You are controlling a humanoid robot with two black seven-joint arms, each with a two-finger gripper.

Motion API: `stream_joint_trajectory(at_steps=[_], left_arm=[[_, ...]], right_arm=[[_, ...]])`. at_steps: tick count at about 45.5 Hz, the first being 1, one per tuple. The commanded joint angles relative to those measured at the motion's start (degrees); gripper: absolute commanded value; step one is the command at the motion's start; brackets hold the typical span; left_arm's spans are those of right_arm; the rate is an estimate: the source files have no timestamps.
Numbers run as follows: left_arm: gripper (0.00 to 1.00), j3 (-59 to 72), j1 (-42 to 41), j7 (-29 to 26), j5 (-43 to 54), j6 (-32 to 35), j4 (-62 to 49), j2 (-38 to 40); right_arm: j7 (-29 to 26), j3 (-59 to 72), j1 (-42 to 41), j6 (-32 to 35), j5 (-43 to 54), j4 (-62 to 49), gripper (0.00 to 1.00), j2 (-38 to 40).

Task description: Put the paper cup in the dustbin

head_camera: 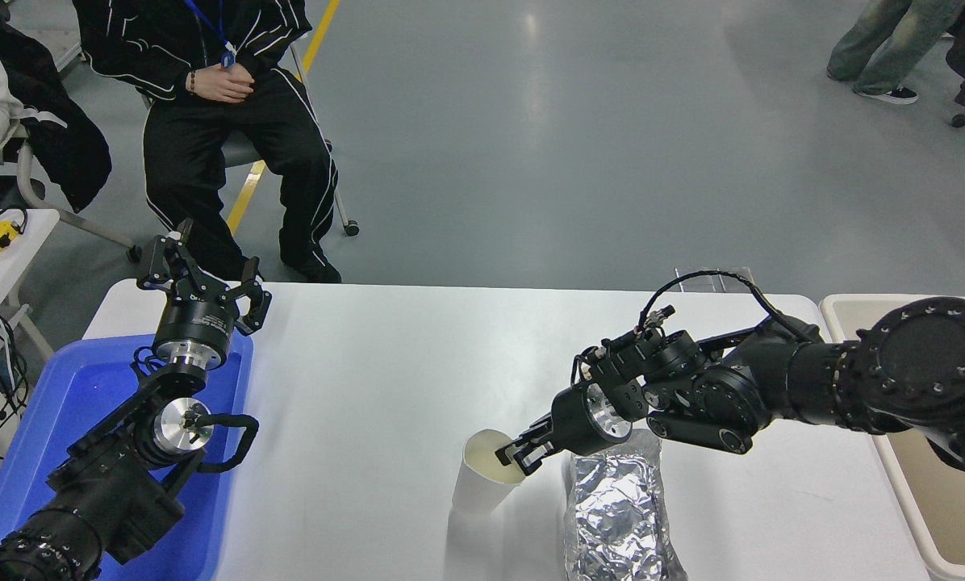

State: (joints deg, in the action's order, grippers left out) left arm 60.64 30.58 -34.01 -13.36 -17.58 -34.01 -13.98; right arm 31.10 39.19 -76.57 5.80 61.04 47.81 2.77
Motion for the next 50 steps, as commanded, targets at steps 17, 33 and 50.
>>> stream_joint_trajectory(at_steps=[17, 33, 50], left_arm=[[1.0, 0.0, 0.0, 0.0, 0.0, 0.0, 0.0, 0.0], [1.0, -0.08, 0.0, 0.0, 0.0, 0.0, 0.0, 0.0], [1.0, -0.08, 0.0, 0.0, 0.0, 0.0, 0.0, 0.0]], right_arm=[[2.03, -10.98, -6.49, 1.67, -21.39, -12.72, 0.0, 18.05], [1.59, -10.98, 6.42, 11.34, -31.95, -51.58, 0.0, 19.64], [-16.76, -19.58, 24.44, 9.5, -36.7, -62.32, 0.0, 27.02]])
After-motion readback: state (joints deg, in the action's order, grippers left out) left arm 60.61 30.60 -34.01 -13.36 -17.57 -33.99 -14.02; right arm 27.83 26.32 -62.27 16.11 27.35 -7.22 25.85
